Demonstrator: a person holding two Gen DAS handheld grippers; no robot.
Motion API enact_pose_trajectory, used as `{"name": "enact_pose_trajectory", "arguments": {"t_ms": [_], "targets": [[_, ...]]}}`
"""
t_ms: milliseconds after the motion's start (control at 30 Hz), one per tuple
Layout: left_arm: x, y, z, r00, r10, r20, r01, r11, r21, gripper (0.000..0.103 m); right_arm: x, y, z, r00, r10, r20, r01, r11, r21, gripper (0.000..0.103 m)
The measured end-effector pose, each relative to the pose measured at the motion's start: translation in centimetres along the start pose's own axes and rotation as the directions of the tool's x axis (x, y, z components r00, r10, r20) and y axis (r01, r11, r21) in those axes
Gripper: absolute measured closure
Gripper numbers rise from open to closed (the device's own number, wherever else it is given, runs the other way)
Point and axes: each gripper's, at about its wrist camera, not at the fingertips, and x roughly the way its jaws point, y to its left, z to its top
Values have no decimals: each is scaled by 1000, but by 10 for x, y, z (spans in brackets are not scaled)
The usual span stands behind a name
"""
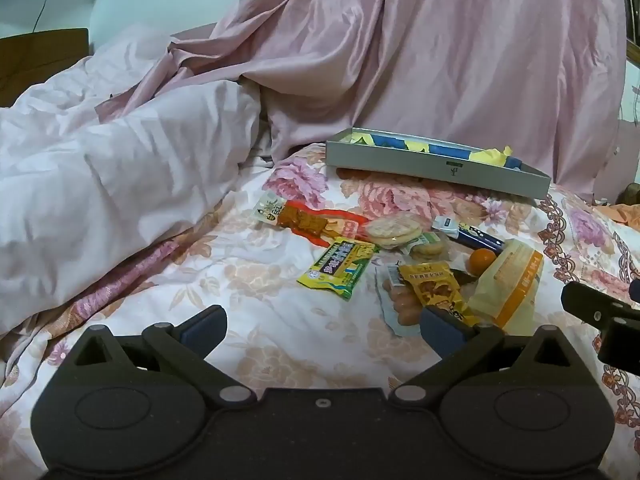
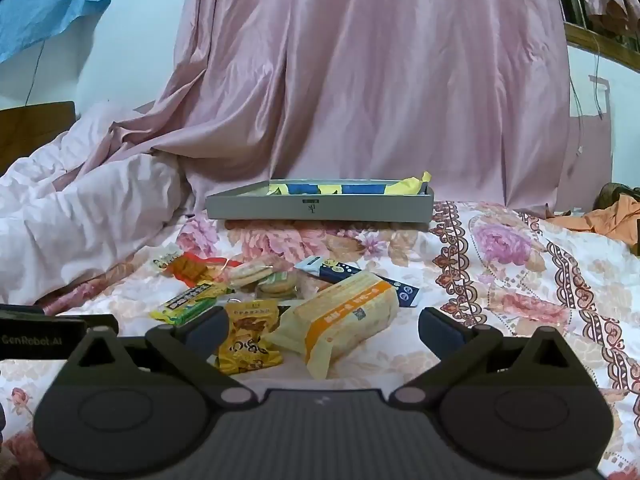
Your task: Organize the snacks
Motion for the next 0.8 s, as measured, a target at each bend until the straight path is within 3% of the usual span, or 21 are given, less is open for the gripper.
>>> {"name": "enact_pose_trajectory", "arguments": {"t_ms": [800], "targets": [[0,1,1,1000,3,-5,-3,1000,-18,1,-1,-1,-2,1000,15,-6,-15,1000,7,0]]}}
